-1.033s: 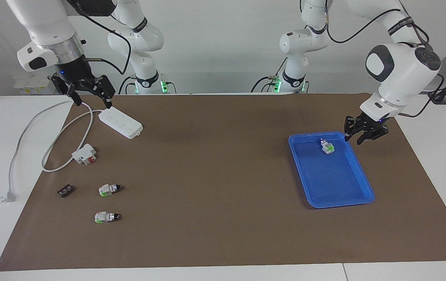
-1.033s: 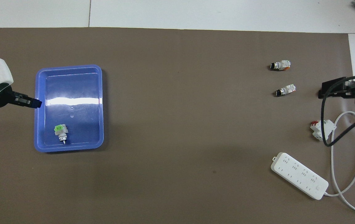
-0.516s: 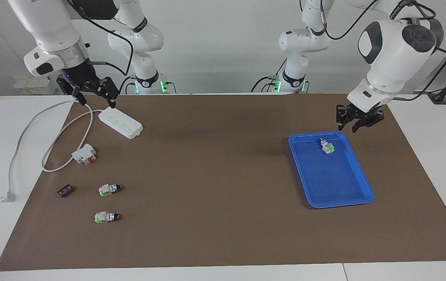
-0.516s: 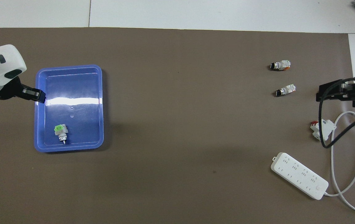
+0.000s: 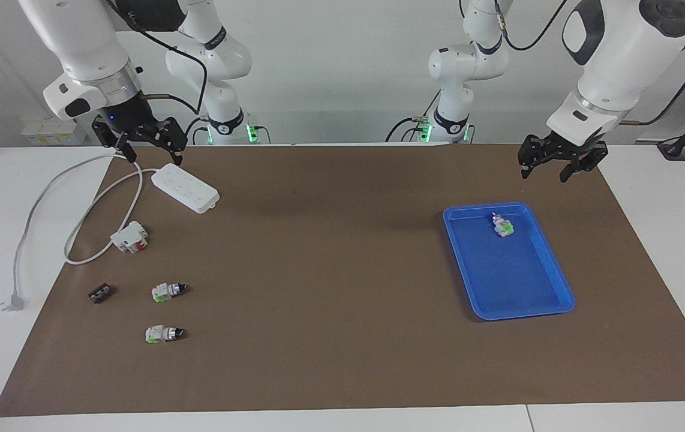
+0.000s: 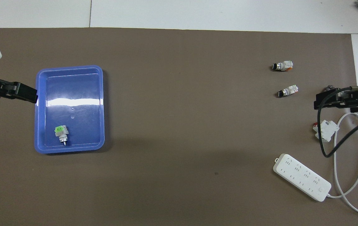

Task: Turn and place switch with both arms

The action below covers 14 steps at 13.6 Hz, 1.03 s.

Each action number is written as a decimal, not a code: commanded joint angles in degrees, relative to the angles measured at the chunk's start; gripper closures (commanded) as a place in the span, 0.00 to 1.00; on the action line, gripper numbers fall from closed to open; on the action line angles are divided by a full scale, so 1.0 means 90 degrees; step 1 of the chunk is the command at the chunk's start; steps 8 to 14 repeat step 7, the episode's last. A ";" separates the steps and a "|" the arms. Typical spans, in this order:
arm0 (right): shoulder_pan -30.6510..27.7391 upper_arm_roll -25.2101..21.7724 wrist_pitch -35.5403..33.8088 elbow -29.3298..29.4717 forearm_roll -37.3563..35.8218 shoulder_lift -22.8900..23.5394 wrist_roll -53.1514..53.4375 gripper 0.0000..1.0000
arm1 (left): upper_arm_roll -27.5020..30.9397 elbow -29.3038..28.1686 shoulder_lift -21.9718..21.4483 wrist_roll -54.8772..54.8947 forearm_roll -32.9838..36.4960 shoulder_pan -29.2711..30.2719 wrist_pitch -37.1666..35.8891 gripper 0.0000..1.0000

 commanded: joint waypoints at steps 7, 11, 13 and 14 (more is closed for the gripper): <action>-0.0012 0.0012 0.0124 -0.0190 0.0060 -0.0150 -0.0159 0.00 | -0.0010 0.0019 -0.0075 -0.0409 -0.0282 -0.0025 0.0208 0.01; -0.0012 0.0012 0.0124 -0.0190 0.0060 -0.0150 -0.0159 0.00 | -0.0010 0.0019 -0.0075 -0.0409 -0.0282 -0.0025 0.0208 0.01; -0.0012 0.0012 0.0124 -0.0190 0.0060 -0.0150 -0.0159 0.00 | -0.0010 0.0019 -0.0075 -0.0409 -0.0282 -0.0025 0.0208 0.01; -0.0012 0.0012 0.0124 -0.0190 0.0060 -0.0150 -0.0159 0.00 | -0.0010 0.0019 -0.0075 -0.0409 -0.0282 -0.0025 0.0208 0.01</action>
